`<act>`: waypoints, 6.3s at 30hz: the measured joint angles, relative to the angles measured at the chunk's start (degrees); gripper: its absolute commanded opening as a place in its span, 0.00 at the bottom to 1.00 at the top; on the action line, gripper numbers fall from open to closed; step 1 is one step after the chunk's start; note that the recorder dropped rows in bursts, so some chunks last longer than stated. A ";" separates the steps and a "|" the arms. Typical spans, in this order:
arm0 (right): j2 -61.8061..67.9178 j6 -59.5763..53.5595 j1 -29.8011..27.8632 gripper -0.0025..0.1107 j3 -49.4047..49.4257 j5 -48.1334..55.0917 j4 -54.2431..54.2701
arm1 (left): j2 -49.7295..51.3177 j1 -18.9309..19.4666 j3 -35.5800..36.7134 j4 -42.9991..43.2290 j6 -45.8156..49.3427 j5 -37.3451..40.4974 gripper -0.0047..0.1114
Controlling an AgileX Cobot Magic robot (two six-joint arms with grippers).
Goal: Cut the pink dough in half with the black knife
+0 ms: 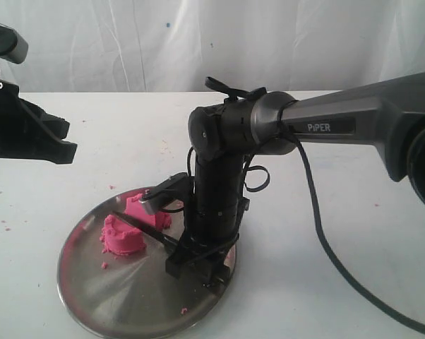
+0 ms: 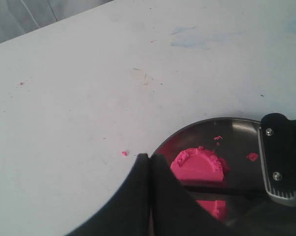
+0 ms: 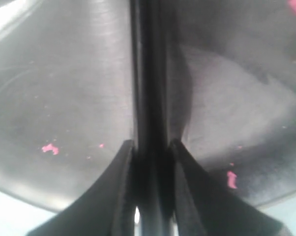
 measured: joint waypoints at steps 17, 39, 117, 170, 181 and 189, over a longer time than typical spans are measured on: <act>-0.19 8.15 0.11 0.02 0.00 -2.20 -4.08 | 0.00 0.00 0.00 0.00 -0.06 0.00 0.04; -6.31 8.70 0.11 0.02 0.00 -3.98 -5.34 | 0.00 0.00 0.09 0.00 -0.20 0.00 0.04; -13.29 7.52 -7.33 0.43 8.56 -12.42 9.86 | 0.00 0.00 0.09 -1.20 -2.67 -0.44 0.04; -19.94 19.38 -25.56 0.02 12.02 -14.64 -11.42 | 0.00 0.85 0.09 6.24 -2.95 3.16 0.04; -52.15 26.15 -39.82 0.02 40.32 -41.55 -11.42 | -9.20 22.42 10.56 11.13 -20.26 3.34 0.04; -77.78 25.75 -40.31 0.02 53.07 -52.90 -11.42 | -33.36 25.32 24.17 11.13 -25.04 -7.04 0.04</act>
